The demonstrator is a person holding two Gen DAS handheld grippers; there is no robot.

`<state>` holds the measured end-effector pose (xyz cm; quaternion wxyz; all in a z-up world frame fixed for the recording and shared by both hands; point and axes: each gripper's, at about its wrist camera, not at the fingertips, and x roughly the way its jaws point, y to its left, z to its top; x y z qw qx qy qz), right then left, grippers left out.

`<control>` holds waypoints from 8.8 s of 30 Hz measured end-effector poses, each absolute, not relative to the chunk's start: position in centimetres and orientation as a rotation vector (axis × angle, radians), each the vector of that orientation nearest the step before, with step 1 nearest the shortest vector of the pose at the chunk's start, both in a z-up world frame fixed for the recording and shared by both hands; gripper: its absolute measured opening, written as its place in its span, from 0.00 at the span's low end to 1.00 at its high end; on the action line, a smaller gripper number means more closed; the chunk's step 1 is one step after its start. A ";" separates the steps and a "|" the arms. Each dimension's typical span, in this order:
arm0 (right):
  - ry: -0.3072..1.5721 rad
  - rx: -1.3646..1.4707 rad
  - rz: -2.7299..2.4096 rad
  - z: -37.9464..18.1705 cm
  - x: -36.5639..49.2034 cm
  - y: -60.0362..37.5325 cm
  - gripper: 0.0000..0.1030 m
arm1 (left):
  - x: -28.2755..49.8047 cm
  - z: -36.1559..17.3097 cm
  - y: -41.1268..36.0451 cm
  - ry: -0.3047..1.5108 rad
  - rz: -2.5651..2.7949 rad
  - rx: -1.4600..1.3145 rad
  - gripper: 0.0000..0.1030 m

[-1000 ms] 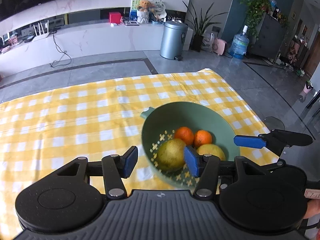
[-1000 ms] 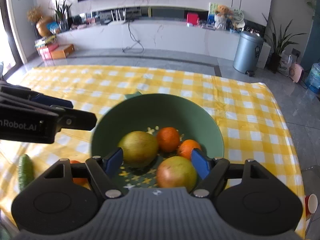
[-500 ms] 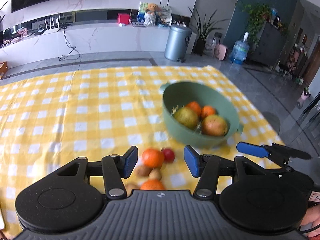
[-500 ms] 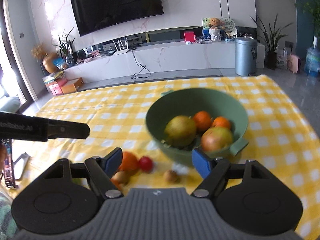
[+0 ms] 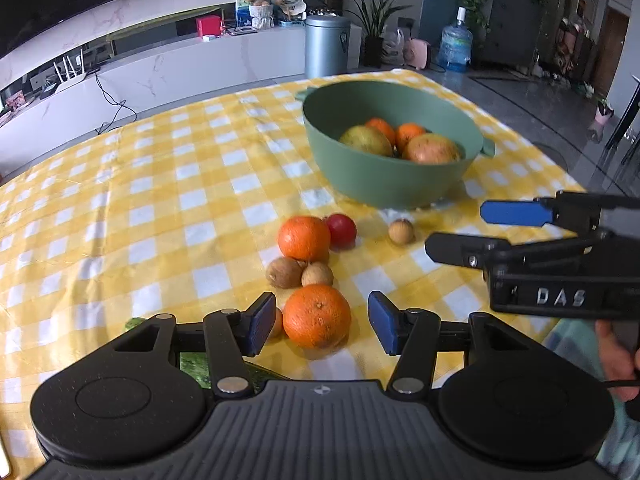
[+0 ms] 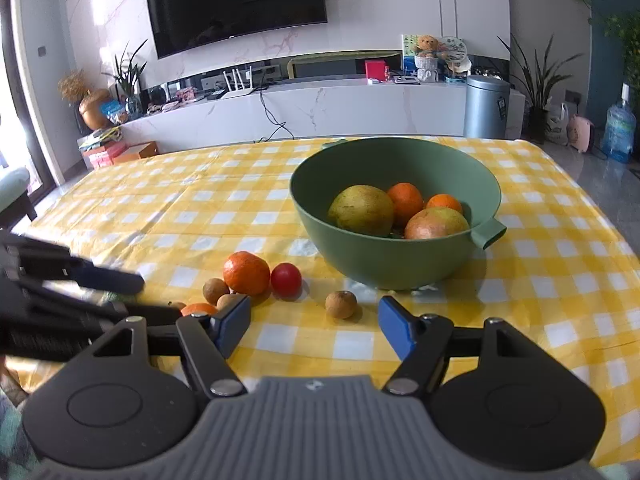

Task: Organize fruits
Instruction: 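Move the left tool to another tangerine on the cloth and grasp it, then lift the tangerine with the left tool while the right tool grasps another tangerine, then carry both tangerines into the green colander and open both tools to release them, then grasp the green cucumber with the left tool while the right tool grasps a brown longan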

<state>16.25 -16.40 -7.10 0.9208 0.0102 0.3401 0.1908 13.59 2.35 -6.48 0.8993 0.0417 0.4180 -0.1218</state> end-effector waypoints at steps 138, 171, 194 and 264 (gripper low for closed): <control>0.584 0.188 0.453 -3.1 21.4 -17.6 0.36 | 17.6 0.2 4.5 0.702 -0.225 -0.195 0.48; 0.796 0.111 0.496 -8.0 28.5 -20.1 0.37 | 27.9 -3.3 -4.3 0.997 -0.406 0.188 0.48; 0.709 0.130 0.472 -7.8 27.5 -21.0 0.59 | 25.7 -1.3 -3.6 0.937 -0.380 0.125 0.55; 0.837 0.053 0.334 -11.7 23.2 -14.0 0.47 | 13.6 -8.9 11.1 1.043 0.346 -0.533 0.59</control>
